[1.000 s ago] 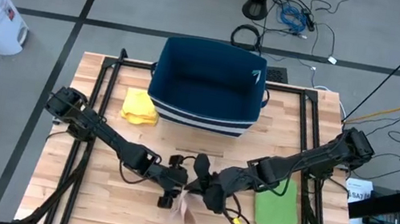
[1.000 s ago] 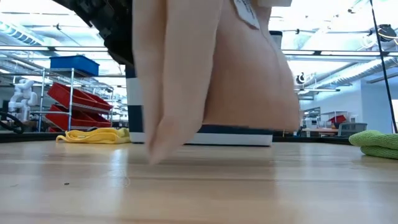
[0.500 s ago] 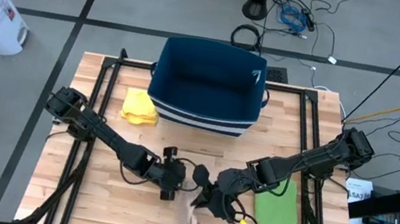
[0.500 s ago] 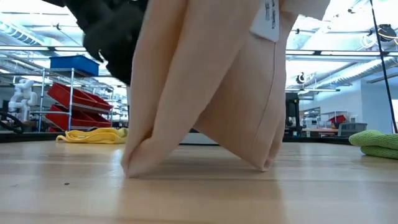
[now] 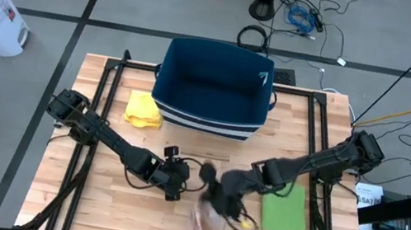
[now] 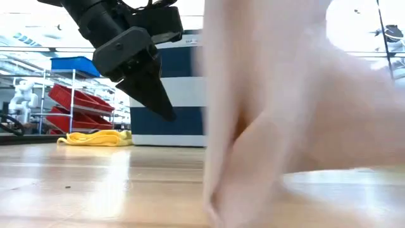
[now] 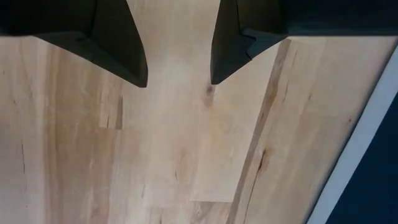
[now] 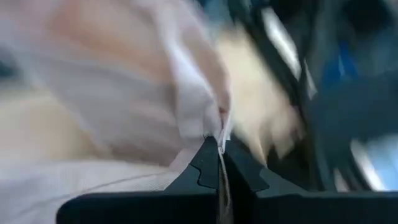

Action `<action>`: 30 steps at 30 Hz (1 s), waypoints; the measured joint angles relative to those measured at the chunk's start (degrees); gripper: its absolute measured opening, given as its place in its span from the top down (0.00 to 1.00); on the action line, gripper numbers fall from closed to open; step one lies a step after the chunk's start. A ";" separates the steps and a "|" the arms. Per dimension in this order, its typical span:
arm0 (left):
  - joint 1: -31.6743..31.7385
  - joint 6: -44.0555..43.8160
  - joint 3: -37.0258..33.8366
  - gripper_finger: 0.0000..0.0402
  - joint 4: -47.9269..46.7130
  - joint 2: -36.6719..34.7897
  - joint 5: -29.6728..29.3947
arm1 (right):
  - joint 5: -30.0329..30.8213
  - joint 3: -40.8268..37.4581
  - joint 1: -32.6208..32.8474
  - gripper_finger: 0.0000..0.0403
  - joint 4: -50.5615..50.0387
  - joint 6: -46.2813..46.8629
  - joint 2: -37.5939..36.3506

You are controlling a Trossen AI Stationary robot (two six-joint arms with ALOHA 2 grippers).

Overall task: Fold towel
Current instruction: Fold the light pink towel

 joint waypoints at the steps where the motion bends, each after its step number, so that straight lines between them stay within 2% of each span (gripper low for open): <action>1: 0.00 0.00 0.00 0.54 0.02 0.00 0.00 | 4.19 0.00 -0.87 0.99 -3.06 -0.05 0.00; 3: 0.00 -0.13 0.00 0.54 0.02 0.00 0.00 | 9.59 0.00 -2.84 0.95 -9.84 -0.35 0.00; 6: -0.04 -0.17 0.00 0.54 0.01 0.00 0.00 | 10.55 -0.12 -5.82 0.85 -19.19 -1.44 0.00; 9: -0.04 -0.50 0.00 0.54 0.02 0.00 0.00 | 11.27 -1.89 -8.55 0.71 -20.89 1.39 0.00; 14: -0.07 -0.53 0.00 0.54 0.55 0.00 0.00 | 23.07 -4.52 -9.93 0.53 -22.91 8.36 0.04; 17: -0.04 -0.51 0.00 0.54 1.44 0.00 0.00 | 26.00 -5.14 -9.38 0.50 -24.06 11.56 0.07; 21: -0.04 -0.39 0.00 0.54 1.51 0.00 0.00 | 29.96 -5.09 -8.50 0.53 -26.28 14.94 0.04; 23: -0.04 -0.39 0.00 0.54 1.51 0.00 0.02 | 28.32 -5.09 -8.06 0.55 -27.92 17.84 -0.44; 28: -0.05 -1.13 0.00 0.54 1.46 0.00 0.02 | 6.48 -5.03 -6.75 0.60 -27.83 24.72 -0.81; 30: -0.24 -1.22 0.00 0.54 1.18 0.00 0.15 | 0.63 -5.73 -5.48 0.62 -26.51 26.51 -0.85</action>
